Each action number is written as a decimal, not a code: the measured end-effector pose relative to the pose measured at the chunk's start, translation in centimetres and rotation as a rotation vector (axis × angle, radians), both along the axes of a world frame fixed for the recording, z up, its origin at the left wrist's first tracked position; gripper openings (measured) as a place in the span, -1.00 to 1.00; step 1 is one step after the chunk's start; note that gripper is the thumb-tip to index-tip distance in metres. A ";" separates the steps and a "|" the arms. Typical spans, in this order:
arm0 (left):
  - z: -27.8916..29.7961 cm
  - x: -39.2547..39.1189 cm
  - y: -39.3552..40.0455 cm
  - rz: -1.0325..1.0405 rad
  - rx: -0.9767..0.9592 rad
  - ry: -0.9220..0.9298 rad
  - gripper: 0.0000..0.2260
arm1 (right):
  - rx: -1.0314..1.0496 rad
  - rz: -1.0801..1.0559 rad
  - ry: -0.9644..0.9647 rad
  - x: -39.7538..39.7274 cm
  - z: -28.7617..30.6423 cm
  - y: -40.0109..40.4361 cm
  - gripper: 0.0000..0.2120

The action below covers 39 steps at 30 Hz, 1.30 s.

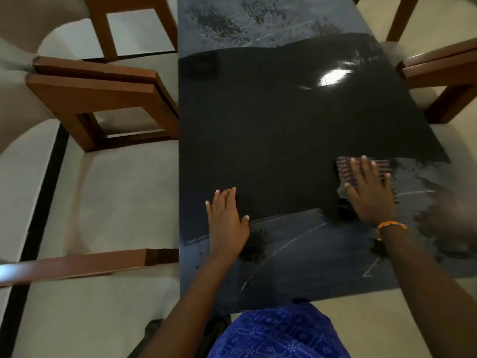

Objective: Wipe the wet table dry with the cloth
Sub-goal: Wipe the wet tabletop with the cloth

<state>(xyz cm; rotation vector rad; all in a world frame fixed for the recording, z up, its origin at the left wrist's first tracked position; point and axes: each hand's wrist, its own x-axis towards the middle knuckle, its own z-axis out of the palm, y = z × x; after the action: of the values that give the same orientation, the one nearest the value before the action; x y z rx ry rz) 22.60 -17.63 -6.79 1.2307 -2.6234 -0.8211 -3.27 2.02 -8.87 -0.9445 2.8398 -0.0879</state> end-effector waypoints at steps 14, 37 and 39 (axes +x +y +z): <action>0.7 -5.4 2.9 -0.115 0.000 0.003 -0.40 | -0.022 0.201 -0.055 8.0 -0.2 -8.5 -0.36; 0.2 -16.8 13.8 -0.118 0.123 0.099 -0.41 | -0.052 -0.300 -0.006 -14.7 -0.2 7.7 -0.38; 0.3 -16.5 12.9 -0.070 0.130 0.103 -0.41 | -0.061 -0.252 -0.005 -13.0 -0.3 4.4 -0.36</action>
<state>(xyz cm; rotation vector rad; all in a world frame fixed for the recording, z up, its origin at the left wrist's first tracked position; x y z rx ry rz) 6.06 -4.78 -6.49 1.0995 -2.5792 -1.0525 -16.24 6.42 -9.15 -0.5901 2.9521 -0.2046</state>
